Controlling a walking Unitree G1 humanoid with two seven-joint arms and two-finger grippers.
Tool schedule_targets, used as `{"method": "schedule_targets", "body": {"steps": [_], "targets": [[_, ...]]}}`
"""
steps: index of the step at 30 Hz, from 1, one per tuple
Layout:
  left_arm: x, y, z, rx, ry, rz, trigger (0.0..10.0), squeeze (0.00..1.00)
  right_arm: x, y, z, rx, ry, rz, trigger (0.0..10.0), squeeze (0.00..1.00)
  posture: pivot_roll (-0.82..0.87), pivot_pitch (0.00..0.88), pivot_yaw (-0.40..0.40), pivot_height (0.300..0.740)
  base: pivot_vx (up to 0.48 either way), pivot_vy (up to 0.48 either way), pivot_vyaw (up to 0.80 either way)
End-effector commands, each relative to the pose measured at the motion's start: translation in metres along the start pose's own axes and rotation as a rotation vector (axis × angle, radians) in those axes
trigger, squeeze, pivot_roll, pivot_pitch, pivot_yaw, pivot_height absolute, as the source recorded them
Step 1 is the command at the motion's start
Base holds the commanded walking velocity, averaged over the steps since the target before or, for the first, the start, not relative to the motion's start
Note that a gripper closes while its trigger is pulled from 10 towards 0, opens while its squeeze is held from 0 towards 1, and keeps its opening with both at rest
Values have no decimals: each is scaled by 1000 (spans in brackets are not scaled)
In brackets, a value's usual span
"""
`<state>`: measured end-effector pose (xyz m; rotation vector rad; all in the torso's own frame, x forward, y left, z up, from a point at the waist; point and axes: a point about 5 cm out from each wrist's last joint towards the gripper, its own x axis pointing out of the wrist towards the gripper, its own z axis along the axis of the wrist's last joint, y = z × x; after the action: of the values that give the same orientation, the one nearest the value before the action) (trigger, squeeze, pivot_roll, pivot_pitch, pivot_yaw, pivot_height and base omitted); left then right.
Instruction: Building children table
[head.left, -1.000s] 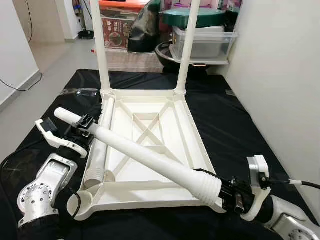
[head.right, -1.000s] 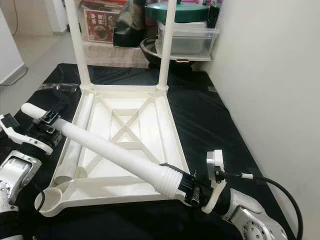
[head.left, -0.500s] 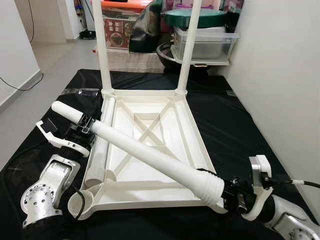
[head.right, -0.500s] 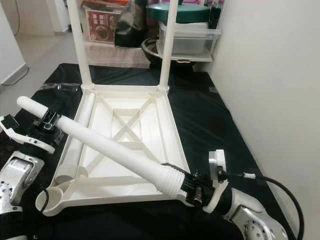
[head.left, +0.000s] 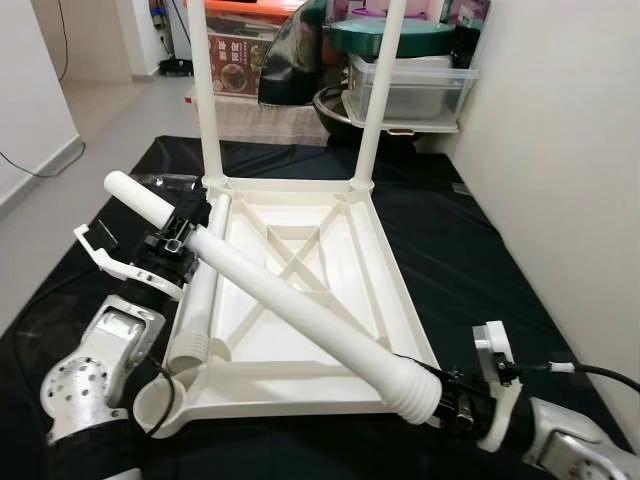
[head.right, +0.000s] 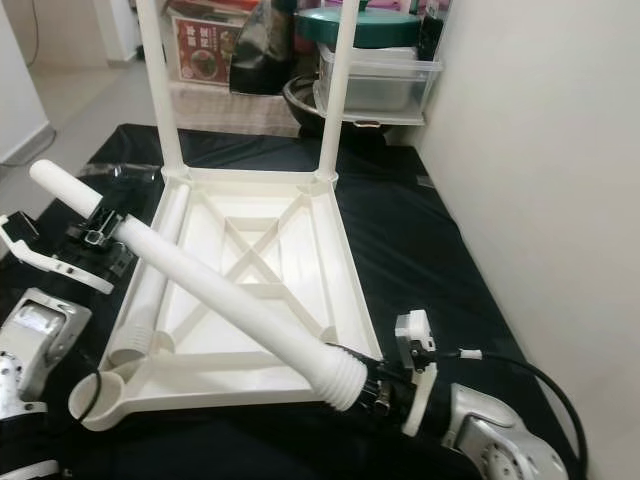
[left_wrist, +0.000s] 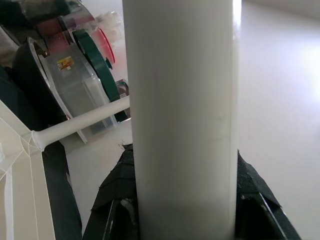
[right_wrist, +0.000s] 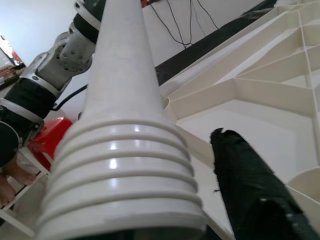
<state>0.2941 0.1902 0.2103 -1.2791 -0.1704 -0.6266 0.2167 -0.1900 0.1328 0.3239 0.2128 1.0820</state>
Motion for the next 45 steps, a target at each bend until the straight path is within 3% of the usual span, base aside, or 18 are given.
{"method": "schedule_targets", "body": {"steps": [1,4,10,13,17,18,19,21,23,24,25,26,28,29,31,34,35,45], "targets": [[5,-3,3,22,5,-1,10000,0,-5,-3,-2,5,33,-9,10000,1000,67,0,-77,740,0,0,0],[5,-3,15,28,-47,11,10000,0,-25,-14,-9,38,50,-70,10000,1000,68,0,-83,740,0,0,0],[3,-3,18,32,-62,17,10000,0,-41,-22,-12,53,49,-139,10000,1000,66,0,-85,740,0,0,0],[2,-3,18,36,-64,24,10000,0,-59,-30,-14,41,78,-212,10000,1000,62,0,-83,740,0,0,0],[4,-1,15,38,-49,29,10000,0,-72,-37,-3,4,90,-273,10000,1000,59,0,-82,740,0,0,0],[6,0,10,46,-21,32,10000,0,-68,-51,35,-92,35,-341,10000,1000,47,0,-74,740,0,0,0],[6,0,10,46,-21,32,10000,0,-68,-51,35,-92,35,-341,10000,1000,47,0,-74,740,0,0,0],[8,1,6,59,0,32,10000,0,-62,-63,81,-208,-54,-415,10000,1000,45,0,-73,740,0,0,0],[9,1,5,64,5,32,10000,0,-60,-67,100,-244,-97,-441,10000,969,46,0,-73,740,0,0,0],[10,1,3,70,11,37,10000,0,-53,-66,120,-282,-134,-420,10000,322,48,0,-74,740,0,0,0],[11,1,2,80,20,37,10000,0,-44,-63,137,-316,-155,-387,10000,0,51,0,-73,740,0,0,0],[11,1,2,80,20,37,10000,0,-44,-63,137,-316,-155,-387,10000,0,51,0,-73,740,0,0,0],[13,0,-3,104,47,37,10000,0,-21,-59,154,-379,-96,-352,10000,0,51,0,-71,740,0,0,0],[13,0,-3,104,47,37,10000,0,-21,-59,154,-379,-96,-352,10000,0,51,0,-71,740,0,0,0],[14,-1,-8,117,70,32,10000,0,7,-61,158,-354,-2,-388,10000,0,55,0,-76,740,0,0,0],[14,-2,-10,126,80,28,10000,0,22,-59,155,-333,51,-383,10000,0,59,0,-79,740,0,0,0],[15,-3,-15,154,104,24,10000,0,46,-50,146,-304,151,-318,10000,0,63,0,-82,740,0,0,0],[15,-5,-23,212,146,22,10000,0,76,-32,132,-257,329,-206,10000,0,65,0,-86,740,0,0,0]]}}
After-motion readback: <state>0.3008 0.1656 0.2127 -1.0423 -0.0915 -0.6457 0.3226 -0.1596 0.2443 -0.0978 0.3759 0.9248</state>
